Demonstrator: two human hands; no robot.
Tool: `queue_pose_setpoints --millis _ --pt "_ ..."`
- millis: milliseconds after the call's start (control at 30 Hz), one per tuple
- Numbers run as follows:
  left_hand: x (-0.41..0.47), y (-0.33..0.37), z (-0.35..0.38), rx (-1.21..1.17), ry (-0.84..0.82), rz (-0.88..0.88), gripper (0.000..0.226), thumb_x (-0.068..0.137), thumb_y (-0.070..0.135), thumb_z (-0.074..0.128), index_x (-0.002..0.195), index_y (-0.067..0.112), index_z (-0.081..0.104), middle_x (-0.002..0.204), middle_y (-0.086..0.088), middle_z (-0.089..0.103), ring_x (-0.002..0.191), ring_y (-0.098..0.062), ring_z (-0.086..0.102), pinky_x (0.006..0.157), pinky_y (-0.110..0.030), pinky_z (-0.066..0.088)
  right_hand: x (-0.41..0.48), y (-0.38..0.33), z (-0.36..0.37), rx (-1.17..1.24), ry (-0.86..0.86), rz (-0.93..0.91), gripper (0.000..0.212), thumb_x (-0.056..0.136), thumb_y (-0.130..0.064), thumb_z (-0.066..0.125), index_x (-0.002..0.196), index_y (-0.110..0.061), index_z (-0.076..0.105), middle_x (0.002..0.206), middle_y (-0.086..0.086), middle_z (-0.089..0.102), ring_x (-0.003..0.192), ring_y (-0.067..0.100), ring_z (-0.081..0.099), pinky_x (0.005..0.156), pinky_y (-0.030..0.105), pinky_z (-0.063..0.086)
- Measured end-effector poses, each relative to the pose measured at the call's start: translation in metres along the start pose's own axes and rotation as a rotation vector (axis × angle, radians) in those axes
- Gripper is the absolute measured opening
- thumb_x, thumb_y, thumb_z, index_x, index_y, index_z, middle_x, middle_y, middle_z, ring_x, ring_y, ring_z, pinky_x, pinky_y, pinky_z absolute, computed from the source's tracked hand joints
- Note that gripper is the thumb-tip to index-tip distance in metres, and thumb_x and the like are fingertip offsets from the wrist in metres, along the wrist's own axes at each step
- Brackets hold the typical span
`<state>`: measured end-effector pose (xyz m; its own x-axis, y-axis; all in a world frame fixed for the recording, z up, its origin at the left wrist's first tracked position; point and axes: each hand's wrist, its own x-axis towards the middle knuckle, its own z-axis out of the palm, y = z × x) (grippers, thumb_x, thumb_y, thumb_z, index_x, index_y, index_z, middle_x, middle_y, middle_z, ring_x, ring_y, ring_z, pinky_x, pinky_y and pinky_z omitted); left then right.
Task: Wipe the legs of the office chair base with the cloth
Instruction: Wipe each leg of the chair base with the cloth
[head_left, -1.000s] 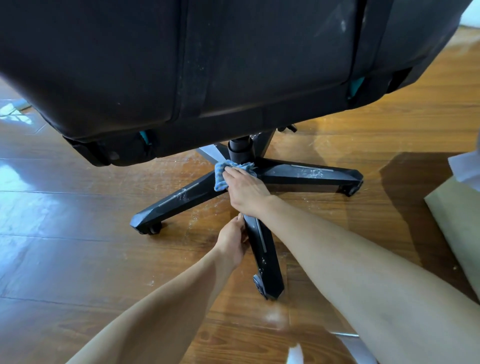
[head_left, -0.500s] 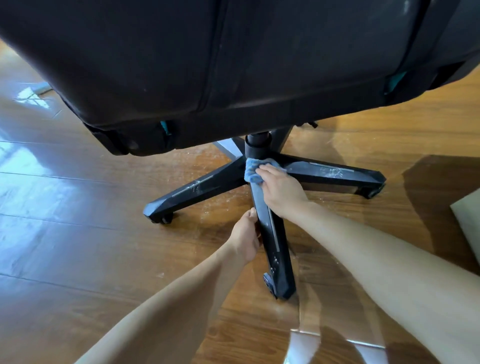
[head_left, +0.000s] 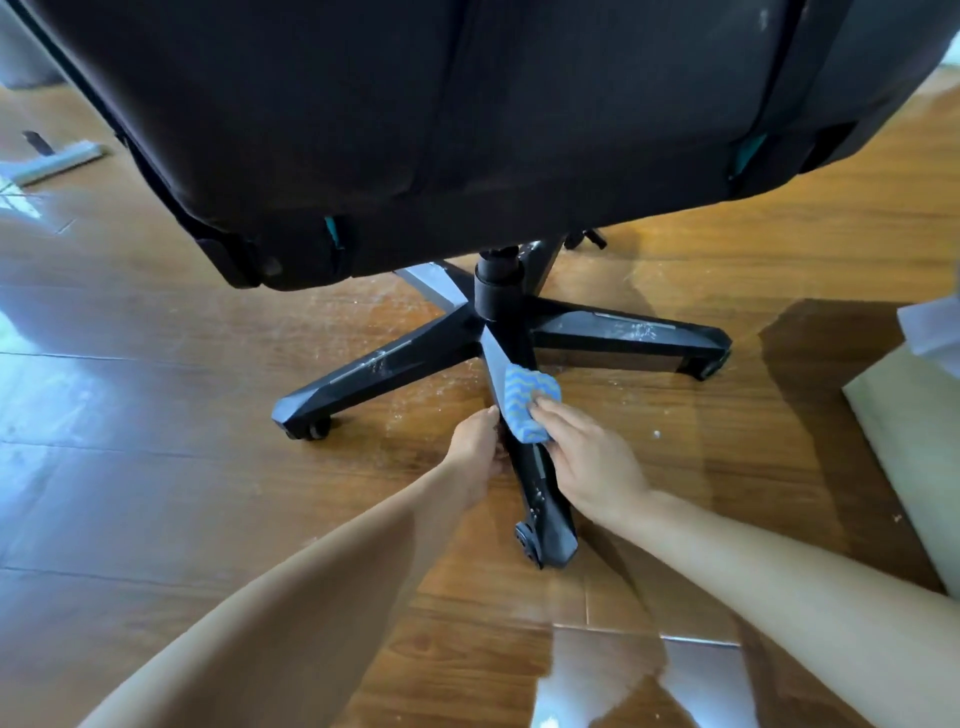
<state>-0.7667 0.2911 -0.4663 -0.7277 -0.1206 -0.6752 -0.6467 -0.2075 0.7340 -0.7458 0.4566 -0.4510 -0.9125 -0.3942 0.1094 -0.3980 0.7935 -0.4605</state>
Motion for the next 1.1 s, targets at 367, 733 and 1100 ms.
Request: queue_pose_setpoints --millis 367,733,1100 --pt "-0.013 -0.025 0.005 0.167 -0.029 0.154 0.044 0.115 0.045 0.033 0.127 0.028 0.071 0.123 0.002 0.077 0.116 -0.018 0.07 0.106 -0.041 0.054 0.068 0.006 -0.002 0.127 0.066 0.125 0.044 0.102 -0.016 0.05 0.145 -0.021 0.056 0.152 -0.006 0.052 0.14 0.016 0.049 0.114 0.038 0.043" --pt "-0.002 -0.016 0.004 0.184 -0.015 0.177 0.035 0.117 0.036 0.033 0.125 0.025 0.066 0.115 0.01 0.072 0.107 -0.01 0.064 0.099 -0.036 0.051 0.028 0.012 0.008 0.03 0.035 -0.01 0.057 0.097 0.002 0.046 0.152 -0.014 0.046 0.159 -0.003 0.041 0.15 0.012 0.032 0.124 0.032 0.026" --pt "0.013 0.015 0.003 0.223 -0.004 0.194 0.041 0.116 0.038 0.035 0.15 0.023 0.052 0.14 0.0 0.064 0.12 -0.018 0.063 0.101 -0.037 0.052 0.01 -0.004 0.006 0.082 0.066 0.051 0.058 0.094 0.001 0.044 0.15 -0.016 0.05 0.157 -0.003 0.045 0.146 0.013 0.04 0.12 0.033 0.034"
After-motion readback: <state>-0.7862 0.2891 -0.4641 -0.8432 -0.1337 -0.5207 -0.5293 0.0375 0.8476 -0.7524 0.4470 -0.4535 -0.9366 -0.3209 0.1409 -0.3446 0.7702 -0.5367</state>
